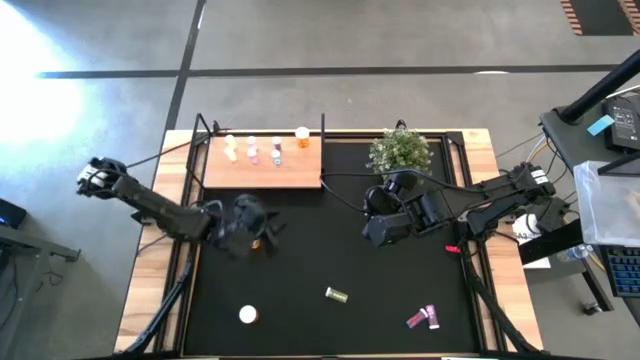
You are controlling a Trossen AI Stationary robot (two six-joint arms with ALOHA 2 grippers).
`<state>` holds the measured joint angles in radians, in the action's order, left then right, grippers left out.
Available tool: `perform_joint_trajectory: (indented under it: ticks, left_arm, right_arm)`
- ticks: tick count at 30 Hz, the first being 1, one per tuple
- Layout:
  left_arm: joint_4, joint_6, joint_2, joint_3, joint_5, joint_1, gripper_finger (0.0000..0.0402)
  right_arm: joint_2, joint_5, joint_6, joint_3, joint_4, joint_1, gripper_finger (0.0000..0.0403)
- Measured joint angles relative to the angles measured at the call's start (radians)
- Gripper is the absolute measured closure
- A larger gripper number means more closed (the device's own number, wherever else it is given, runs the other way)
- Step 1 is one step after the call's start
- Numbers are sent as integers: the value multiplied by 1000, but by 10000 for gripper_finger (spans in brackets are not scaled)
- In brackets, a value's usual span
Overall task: Pick and place medicine bottles onto shelf by color
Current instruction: Put the top orange medicine bottle on the shelf aligned with the other orange medicine bottle
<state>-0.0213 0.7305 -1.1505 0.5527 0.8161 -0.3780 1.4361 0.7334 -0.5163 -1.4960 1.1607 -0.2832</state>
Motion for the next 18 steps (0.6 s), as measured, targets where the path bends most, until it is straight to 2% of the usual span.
perform_joint_trajectory:
  ticks: [3, 7, 13, 18]
  left_arm:
    - [-2, 15, -21, 25, 40, -95, 223]
    - [-149, 46, -49, 64, 24, -132, 223]
    - [-462, 276, -65, 157, -141, -125, 210]
    - [-640, 414, -64, 218, -250, -108, 149]
  right_arm:
    - [0, 0, 0, 0, 0, 0, 168]
    - [0, 0, 0, 0, 0, 0, 168]
    - [0, 0, 0, 0, -4, 0, 168]
    - [0, 0, 0, 0, -20, 0, 168]
